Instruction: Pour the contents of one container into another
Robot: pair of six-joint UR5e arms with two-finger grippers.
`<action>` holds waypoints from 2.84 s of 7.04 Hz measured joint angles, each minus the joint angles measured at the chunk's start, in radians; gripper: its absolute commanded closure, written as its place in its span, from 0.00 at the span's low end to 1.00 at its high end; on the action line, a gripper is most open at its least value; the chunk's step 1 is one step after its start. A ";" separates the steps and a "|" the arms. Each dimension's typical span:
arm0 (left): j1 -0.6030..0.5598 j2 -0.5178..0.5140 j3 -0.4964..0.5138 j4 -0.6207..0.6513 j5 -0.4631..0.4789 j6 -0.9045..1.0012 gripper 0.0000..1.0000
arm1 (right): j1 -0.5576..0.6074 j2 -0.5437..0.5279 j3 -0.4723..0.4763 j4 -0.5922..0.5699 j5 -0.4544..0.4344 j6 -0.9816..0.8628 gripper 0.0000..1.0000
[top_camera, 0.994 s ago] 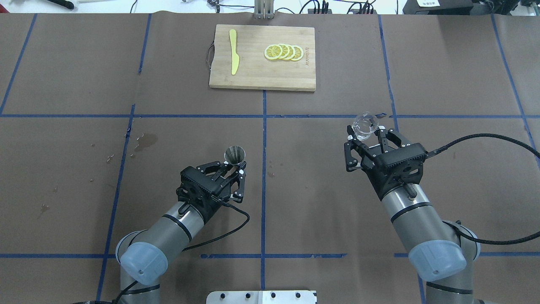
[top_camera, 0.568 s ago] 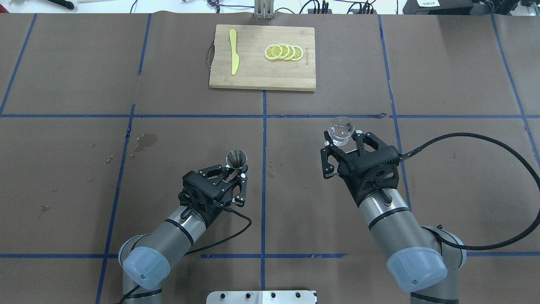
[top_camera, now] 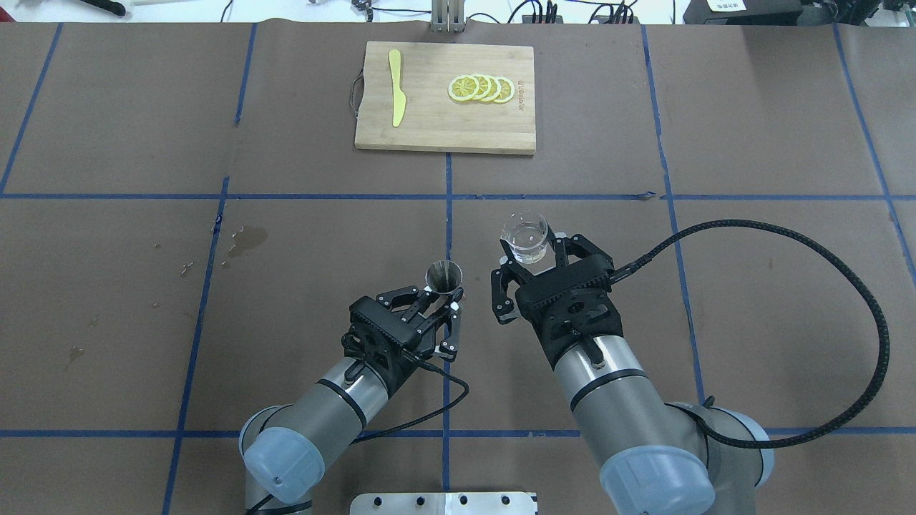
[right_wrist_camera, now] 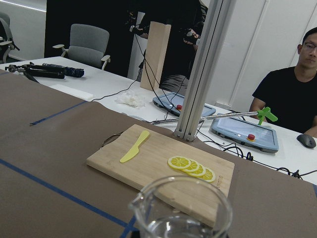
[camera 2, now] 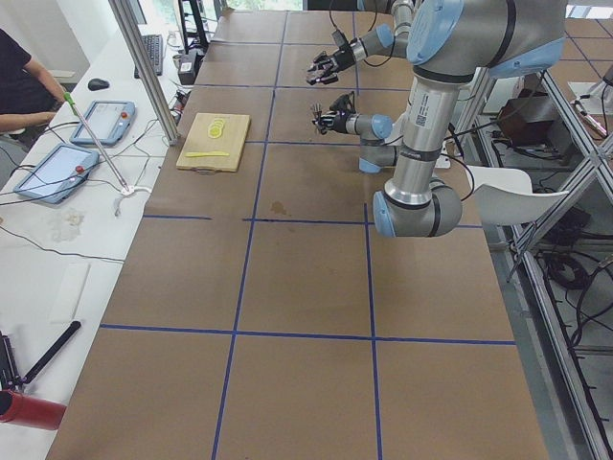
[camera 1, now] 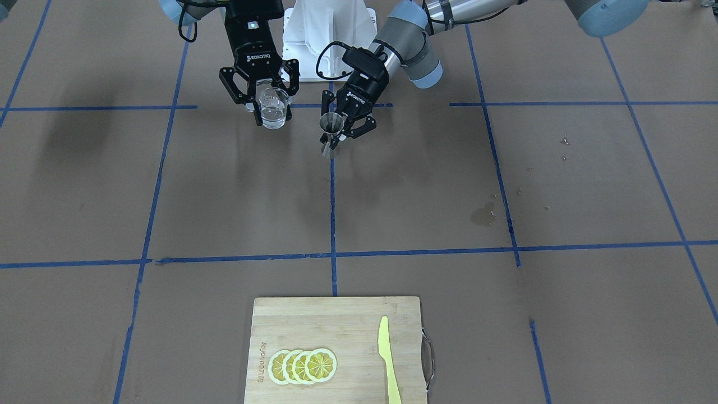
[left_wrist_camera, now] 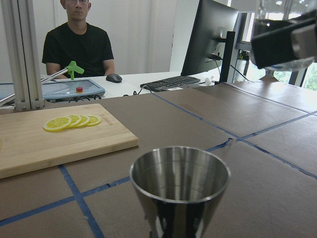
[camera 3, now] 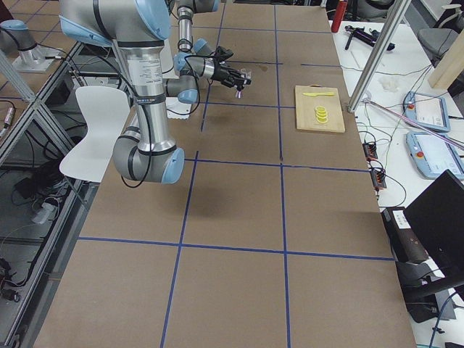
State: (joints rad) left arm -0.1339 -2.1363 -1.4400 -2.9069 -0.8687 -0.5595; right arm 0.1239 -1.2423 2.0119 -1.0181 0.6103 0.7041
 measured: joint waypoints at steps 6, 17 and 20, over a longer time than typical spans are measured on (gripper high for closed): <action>-0.017 -0.066 0.076 -0.001 0.006 0.106 1.00 | -0.012 0.113 0.031 -0.349 0.019 -0.001 1.00; -0.018 -0.081 0.079 -0.002 0.008 0.107 1.00 | -0.011 0.182 0.061 -0.670 0.022 -0.186 1.00; -0.018 -0.082 0.079 -0.002 0.008 0.107 1.00 | -0.009 0.184 0.070 -0.715 0.022 -0.237 1.00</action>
State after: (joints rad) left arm -0.1516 -2.2181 -1.3607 -2.9084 -0.8606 -0.4525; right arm 0.1150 -1.0586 2.0822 -1.7326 0.6321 0.4675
